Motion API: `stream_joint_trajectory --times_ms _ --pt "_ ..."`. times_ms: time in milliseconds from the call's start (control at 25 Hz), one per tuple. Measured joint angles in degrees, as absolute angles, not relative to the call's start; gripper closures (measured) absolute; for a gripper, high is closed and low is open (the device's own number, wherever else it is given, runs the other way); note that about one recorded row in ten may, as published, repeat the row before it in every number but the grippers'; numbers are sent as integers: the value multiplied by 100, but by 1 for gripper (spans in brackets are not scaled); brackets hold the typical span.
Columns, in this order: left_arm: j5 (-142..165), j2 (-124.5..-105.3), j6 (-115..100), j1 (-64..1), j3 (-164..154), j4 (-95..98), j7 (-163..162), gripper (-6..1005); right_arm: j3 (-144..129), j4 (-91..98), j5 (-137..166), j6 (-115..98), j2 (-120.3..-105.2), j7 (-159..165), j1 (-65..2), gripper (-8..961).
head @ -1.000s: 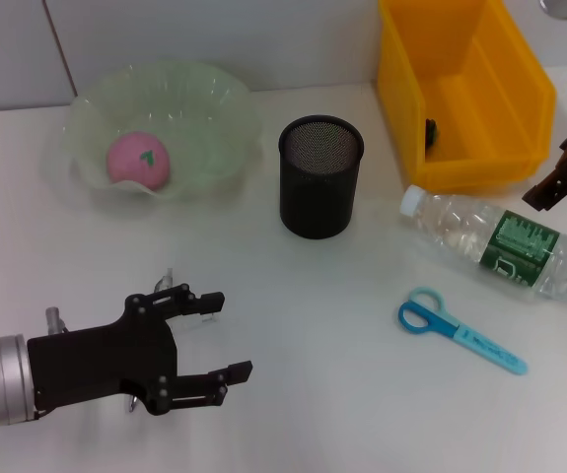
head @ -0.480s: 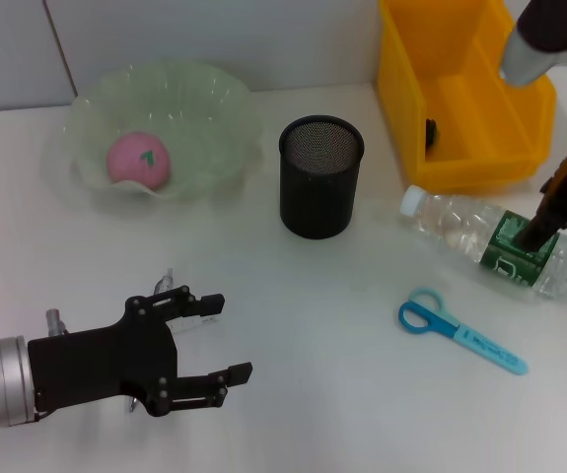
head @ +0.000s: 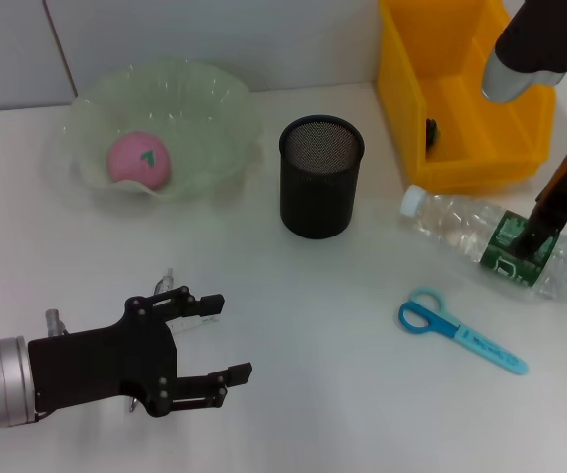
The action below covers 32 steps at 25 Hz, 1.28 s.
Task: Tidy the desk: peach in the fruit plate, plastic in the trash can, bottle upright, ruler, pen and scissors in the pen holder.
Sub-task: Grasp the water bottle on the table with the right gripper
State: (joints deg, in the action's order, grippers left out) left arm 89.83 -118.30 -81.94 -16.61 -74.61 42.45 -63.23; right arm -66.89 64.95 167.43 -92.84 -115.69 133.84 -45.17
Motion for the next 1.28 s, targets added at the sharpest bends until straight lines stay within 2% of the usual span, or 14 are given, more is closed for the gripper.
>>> stream_joint_trajectory --times_ms 1280 --pt "8982 -11830 -8188 -1668 -7500 4245 -6330 172 -6829 5112 16734 -8178 -11638 13575 -4659 113"
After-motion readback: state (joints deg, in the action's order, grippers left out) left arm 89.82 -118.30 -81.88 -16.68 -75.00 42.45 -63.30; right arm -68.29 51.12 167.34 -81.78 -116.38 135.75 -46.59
